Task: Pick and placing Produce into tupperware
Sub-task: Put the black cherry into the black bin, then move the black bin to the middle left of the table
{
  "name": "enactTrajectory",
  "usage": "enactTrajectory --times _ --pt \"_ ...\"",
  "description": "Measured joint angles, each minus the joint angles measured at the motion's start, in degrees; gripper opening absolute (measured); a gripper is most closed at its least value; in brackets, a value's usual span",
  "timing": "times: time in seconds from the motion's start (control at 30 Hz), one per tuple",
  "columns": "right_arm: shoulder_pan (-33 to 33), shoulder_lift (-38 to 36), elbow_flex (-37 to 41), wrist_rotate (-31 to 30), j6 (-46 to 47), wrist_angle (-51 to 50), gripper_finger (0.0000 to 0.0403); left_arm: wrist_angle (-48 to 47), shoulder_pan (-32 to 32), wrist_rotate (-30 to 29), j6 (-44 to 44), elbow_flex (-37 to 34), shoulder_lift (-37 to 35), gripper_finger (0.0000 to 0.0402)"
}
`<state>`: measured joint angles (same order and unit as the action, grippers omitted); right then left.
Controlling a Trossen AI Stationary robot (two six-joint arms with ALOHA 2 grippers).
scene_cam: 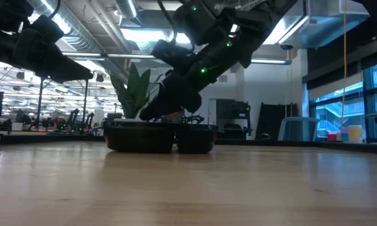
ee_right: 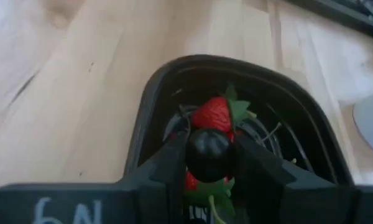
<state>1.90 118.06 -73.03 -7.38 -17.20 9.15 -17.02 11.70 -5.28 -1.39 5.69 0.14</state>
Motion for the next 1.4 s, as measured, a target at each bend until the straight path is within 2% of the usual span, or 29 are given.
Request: enactTrajectory --times 0.37,0.67,0.77,0.9,0.97,1.1,1.23,1.4 --pt "-0.31 0.41 -0.02 0.00 1.87 0.18 0.0126 0.00 0.00 0.02 0.02 0.00 0.00 0.0147" --pt "-0.32 0.39 -0.02 -0.28 1.89 0.34 0.0184 -0.02 0.00 0.02 0.04 0.00 0.00 0.0147" --pt "-0.30 0.39 -0.02 -2.17 1.76 0.50 0.0200 -0.02 0.00 0.02 0.04 0.00 0.00 0.0147" --pt "-0.55 -0.88 -0.04 -7.72 1.53 -0.92 0.0211 -0.02 0.00 0.02 0.02 0.00 0.00 0.0147" --pt "-1.50 -3.08 -0.17 -7.67 -0.02 -3.26 0.0212 0.00 0.00 0.04 0.02 0.00 0.00 0.0147" --pt "-5.74 -9.06 -0.26 -3.26 -5.84 -9.99 0.0213 0.00 0.02 0.07 0.04 0.00 0.00 0.0147" --pt "-12.14 -14.93 -0.25 7.21 -8.84 -16.18 0.0213 0.02 0.00 0.03 0.04 0.00 0.00 0.0147" --pt "-19.46 -18.12 -0.28 13.21 -8.63 -16.79 0.0213 1.46 0.02 -0.16 4.79 -0.18 0.00 0.0147"
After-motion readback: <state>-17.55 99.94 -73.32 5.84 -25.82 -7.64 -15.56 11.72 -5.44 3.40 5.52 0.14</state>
